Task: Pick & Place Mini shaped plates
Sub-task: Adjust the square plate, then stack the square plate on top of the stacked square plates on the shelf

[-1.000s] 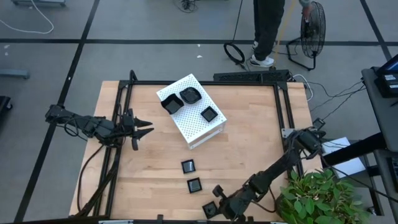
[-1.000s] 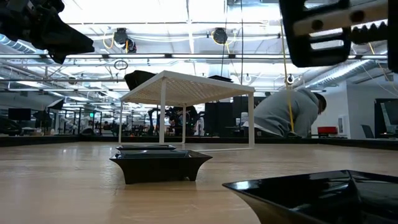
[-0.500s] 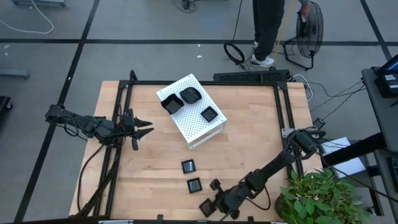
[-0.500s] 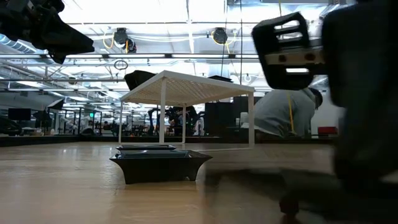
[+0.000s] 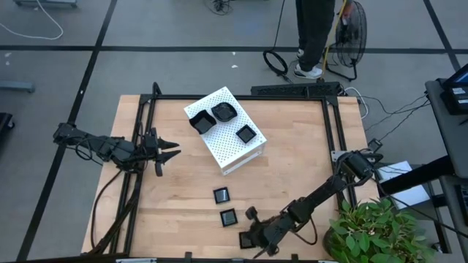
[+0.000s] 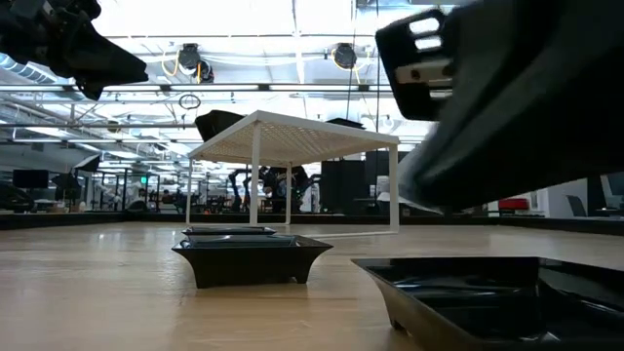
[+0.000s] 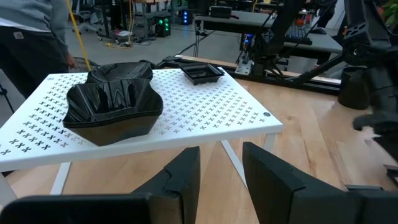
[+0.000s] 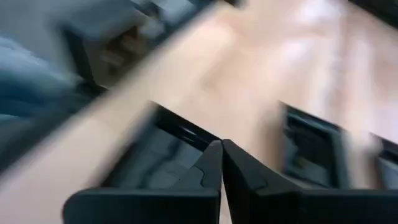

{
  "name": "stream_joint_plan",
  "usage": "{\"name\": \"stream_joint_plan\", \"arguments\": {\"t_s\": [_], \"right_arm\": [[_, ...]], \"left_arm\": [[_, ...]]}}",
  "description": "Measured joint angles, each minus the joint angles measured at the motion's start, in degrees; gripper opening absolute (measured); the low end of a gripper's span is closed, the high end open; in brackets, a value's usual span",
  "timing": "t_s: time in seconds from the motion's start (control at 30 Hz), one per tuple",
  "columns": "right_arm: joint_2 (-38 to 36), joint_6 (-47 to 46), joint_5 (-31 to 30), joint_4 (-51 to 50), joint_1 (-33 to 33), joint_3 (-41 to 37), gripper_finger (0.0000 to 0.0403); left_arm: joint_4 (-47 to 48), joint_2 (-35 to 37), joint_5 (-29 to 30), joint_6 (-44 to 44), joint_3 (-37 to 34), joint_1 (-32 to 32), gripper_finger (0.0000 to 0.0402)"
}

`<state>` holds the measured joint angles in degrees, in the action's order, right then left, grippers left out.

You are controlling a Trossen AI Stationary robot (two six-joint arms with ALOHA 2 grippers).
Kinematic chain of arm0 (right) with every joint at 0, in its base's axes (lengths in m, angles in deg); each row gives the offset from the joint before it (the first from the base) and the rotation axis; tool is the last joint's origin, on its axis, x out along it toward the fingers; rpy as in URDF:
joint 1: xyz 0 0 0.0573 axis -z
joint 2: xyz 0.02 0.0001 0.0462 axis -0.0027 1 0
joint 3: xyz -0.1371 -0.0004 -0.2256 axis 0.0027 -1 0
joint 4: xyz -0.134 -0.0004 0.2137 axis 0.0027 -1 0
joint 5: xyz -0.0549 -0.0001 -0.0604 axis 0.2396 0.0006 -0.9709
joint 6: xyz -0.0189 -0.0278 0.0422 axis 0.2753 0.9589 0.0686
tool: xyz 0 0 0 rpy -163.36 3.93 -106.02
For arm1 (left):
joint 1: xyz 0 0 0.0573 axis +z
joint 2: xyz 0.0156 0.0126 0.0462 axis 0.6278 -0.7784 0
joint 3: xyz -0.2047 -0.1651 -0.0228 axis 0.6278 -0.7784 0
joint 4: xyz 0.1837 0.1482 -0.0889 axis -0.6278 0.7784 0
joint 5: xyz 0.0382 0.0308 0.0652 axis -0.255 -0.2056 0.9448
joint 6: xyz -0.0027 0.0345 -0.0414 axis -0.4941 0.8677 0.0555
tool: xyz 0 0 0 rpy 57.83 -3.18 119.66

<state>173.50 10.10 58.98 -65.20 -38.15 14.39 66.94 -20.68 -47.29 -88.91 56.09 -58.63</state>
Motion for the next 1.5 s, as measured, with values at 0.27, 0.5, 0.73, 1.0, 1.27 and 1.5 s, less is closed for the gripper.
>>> {"name": "stream_joint_plan", "arguments": {"t_s": [0.27,0.5,0.73,1.0,1.27,1.5], "right_arm": [[0.0,-5.32,9.82,-4.75,-0.04,0.02,0.0],[-0.09,-6.72,2.98,-9.29,-0.08,0.07,0.0],[-0.1,-6.63,-3.37,-12.14,-0.05,0.09,0.0],[-4.63,-9.99,-12.5,-23.5,0.04,-0.13,0.0],[-13.05,-11.71,-12.62,-25.75,0.11,-0.09,0.0005],[-16.45,-22.35,-9.36,-26.48,4.1,-0.91,0.0098]], "left_arm": [[-0.01,0.0,0.01,0.0,0.0,0.0,0.0122],[-0.01,-0.01,0.0,0.0,0.0,0.0,0.0122],[-0.01,-0.01,0.01,0.0,0.0,0.0,0.0122],[0.0,0.01,0.02,0.0,0.0,0.0,0.0122],[-0.07,0.01,0.01,0.0,0.0,0.0,0.0122],[-0.04,0.01,0.01,0.0,0.0,0.0,0.0122]]}}
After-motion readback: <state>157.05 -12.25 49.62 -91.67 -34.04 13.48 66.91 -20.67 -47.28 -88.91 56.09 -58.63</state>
